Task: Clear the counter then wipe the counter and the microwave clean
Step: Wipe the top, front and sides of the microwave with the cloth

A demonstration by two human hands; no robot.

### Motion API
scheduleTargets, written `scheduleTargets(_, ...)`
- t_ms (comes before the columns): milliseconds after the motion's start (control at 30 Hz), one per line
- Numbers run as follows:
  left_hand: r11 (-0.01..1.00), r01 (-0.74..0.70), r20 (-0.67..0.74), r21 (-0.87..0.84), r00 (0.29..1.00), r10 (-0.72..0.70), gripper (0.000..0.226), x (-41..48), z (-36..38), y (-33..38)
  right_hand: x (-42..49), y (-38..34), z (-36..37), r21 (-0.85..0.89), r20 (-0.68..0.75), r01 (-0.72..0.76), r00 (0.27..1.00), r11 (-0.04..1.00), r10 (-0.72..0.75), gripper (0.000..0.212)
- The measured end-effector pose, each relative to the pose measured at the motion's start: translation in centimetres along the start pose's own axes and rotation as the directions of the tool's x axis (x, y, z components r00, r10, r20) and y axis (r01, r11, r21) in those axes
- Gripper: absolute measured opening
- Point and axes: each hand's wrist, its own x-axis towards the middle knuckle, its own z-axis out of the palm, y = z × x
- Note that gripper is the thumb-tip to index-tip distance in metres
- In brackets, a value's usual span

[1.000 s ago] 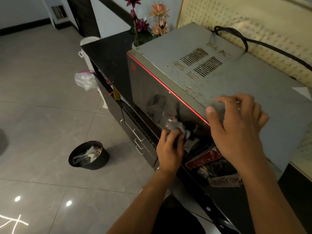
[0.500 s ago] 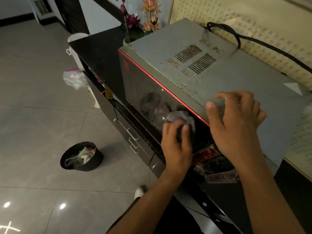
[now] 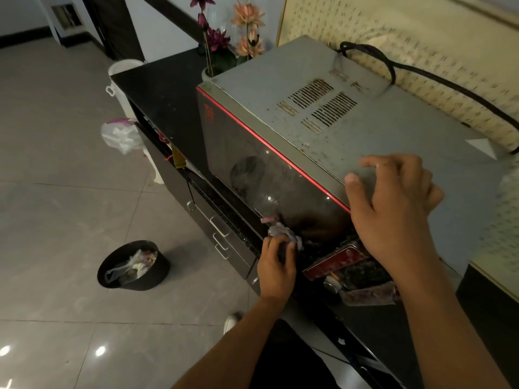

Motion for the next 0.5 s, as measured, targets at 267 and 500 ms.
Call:
scheduleTargets(267,0.99,0.134,0.003,-0.042,0.991,-0.134,0.003,-0.1,-0.2,1.6,0.0,0.0,0.1,-0.054,0.023,0.008,1.0,0.999,-0.007,0.031)
scheduleTargets(500,0.895,-0.416,-0.109,-0.159,0.909,0.403,0.011,1.8,-1.2,10.6,-0.1,0.2,0.0,0.002,-0.001,0.007,1.0,1.0,-0.007,0.031)
